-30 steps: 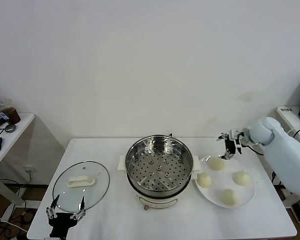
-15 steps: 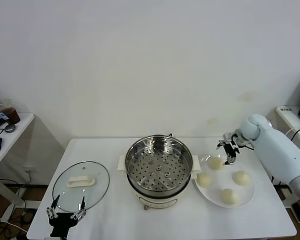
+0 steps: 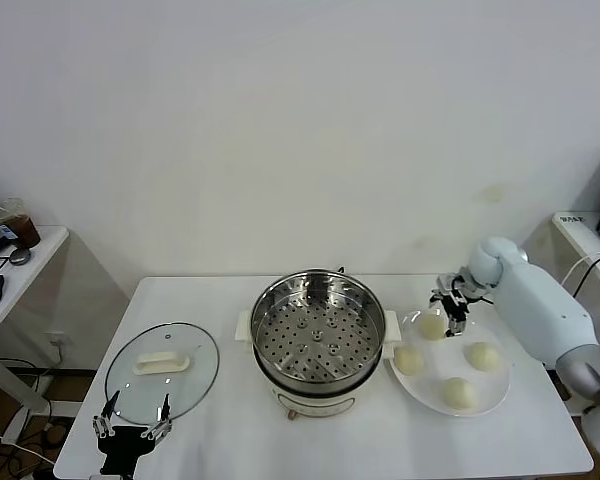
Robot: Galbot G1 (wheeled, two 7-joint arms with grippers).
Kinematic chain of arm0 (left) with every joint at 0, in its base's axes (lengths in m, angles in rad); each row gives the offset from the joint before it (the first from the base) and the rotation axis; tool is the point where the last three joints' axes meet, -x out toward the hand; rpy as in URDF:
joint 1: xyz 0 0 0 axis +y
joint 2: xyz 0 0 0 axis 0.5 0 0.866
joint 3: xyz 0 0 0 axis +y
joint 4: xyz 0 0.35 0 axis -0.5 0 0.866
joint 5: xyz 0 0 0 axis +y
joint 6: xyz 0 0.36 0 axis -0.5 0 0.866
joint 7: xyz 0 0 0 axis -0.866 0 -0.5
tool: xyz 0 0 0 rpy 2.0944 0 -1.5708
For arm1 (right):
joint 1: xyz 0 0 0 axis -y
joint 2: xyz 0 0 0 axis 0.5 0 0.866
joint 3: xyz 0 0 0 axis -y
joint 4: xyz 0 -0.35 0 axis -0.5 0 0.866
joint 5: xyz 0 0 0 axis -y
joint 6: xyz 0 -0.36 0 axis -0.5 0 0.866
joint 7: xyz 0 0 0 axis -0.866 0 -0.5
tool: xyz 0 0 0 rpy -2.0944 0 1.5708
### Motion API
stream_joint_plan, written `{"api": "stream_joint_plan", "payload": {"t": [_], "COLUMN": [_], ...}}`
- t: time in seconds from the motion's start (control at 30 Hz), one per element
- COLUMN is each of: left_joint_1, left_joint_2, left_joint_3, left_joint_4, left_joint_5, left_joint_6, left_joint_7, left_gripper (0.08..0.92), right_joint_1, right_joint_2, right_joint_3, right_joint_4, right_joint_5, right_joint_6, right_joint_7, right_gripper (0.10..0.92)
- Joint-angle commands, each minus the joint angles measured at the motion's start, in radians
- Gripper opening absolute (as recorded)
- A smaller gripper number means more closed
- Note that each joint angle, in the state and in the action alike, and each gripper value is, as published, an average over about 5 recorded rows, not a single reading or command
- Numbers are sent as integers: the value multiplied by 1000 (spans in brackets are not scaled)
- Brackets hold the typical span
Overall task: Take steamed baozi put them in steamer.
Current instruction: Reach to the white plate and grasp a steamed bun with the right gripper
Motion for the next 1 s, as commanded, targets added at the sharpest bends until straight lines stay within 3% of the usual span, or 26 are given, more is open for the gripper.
{"api": "stream_joint_plan", "payload": {"t": [0.03, 0.47, 0.73, 1.0], "left_joint_1": [-2, -5, -7, -9], "left_joint_2": [0, -1, -1, -1], "left_joint_3": [1, -3, -1, 2], "left_joint_4": [3, 8, 7, 6], "left_joint_5": [1, 1, 2, 2], "left_joint_6": [2, 3, 5, 8], "left_joint_7": [0, -3, -2, -2], "left_gripper": [823, 823, 823, 823], "right_joint_1": [0, -4, -7, -1], "right_joint_2": [25, 45, 40, 33], "right_joint_3": [4, 14, 19, 28], "right_joint_4": [-38, -71, -71, -68], "right_joint_5": [-23, -34, -36, -25], "right_joint_6": [11, 11, 11, 13], "right_joint_7": [15, 45, 38, 32], "right_gripper": [823, 789, 633, 563]}}
